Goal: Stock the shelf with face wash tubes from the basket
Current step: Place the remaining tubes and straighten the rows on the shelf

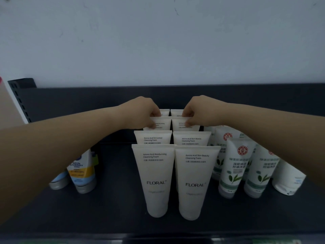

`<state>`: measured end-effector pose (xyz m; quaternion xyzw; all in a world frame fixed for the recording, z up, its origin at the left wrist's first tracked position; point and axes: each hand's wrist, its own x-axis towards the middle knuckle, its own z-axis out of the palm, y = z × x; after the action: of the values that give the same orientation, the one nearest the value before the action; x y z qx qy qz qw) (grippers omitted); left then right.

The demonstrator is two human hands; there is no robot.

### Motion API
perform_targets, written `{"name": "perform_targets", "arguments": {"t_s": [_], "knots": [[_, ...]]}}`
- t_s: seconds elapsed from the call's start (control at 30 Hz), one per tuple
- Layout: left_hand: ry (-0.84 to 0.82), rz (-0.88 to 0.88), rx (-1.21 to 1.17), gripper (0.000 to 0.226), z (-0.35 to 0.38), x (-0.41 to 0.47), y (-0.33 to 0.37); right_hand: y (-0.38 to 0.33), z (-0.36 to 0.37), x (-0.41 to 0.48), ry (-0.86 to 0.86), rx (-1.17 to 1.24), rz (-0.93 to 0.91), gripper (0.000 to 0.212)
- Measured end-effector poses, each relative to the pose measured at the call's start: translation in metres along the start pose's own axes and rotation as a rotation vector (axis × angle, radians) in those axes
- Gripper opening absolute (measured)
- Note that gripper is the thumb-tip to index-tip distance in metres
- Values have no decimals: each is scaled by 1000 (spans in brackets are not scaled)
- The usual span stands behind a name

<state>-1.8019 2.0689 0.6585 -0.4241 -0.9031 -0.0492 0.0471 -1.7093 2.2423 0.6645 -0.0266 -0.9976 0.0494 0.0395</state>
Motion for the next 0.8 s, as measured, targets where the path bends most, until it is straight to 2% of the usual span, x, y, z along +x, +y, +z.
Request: {"name": "perform_targets", "arguments": {"t_s": [0.57,0.7,0.8], "knots": [[-27,-12,34,41,-2,-2,4,0,0,1,-27,36,16,32],[-41,1,27,39,-6,-3,5,1,-7,-5,45,79,5,34],[14,22,-41,38,-15,-7,5,0,-20,-12,140,113,-9,30]]}}
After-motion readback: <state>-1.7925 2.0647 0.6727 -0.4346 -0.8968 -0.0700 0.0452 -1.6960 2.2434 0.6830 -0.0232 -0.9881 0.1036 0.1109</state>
